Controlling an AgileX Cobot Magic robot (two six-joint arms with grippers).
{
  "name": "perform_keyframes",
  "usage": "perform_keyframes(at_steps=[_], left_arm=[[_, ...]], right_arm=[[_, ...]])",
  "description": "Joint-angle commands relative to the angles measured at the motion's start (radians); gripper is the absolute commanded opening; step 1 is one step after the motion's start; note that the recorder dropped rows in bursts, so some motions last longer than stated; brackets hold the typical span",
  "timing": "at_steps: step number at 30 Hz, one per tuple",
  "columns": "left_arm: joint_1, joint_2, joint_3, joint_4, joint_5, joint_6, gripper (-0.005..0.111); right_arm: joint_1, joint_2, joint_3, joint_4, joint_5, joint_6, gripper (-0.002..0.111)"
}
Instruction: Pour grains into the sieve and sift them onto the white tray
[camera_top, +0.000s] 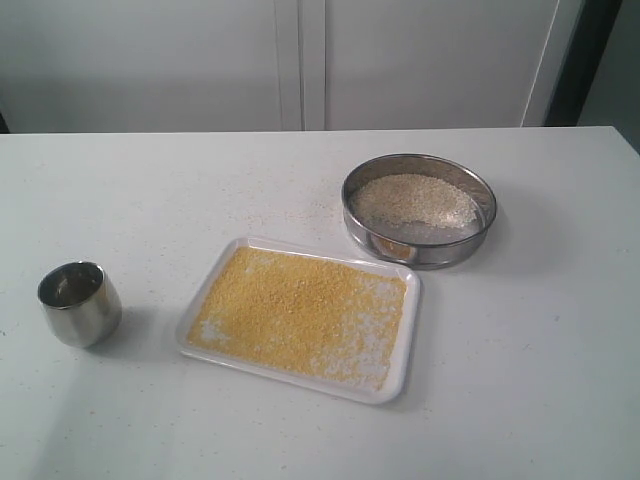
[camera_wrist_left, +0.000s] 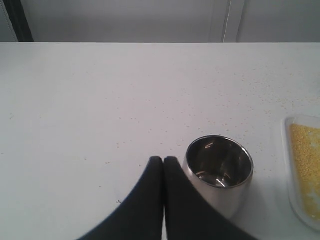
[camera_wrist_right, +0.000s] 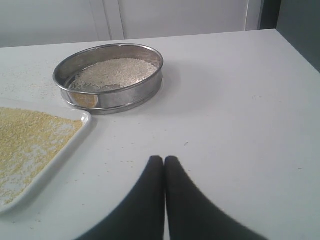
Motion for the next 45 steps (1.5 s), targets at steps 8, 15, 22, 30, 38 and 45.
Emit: perform_keyframes(at_steps=[8,15,22,30,38,45], left_arm=[[0.017,-0.136,0.007,0.002,-0.005,-0.005,0.0],[0.086,-0.266,0.007,0.002,-0.005,-0.005,0.0],[0.093,-0.387,0.007,0.002,0.005,0.015,0.0],[0.093,-0.543,0.007,0.01,0.386,-0.052,0.0],[0.093,-0.68,0.007,0.01,0.822,-0.062,0.0],[0.093,-0.68,0.007,0.01,0.839,-0.062,0.0]], right_arm=[[-0.01,-0.006,0.004,-0.006,-0.005,-0.013,0.0],[-0.01,-0.006,0.004,-0.006,-0.005,-0.013,0.0],[-0.01,-0.006,0.004,-0.006,-0.005,-0.013,0.0],[-0.01,-0.006,0.004,-0.006,-0.005,-0.013,0.0],[-0.01,-0.006,0.004,-0.006,-0.005,-0.013,0.0],[-0.01,-0.006,0.004,-0.006,-0.005,-0.013,0.0]])
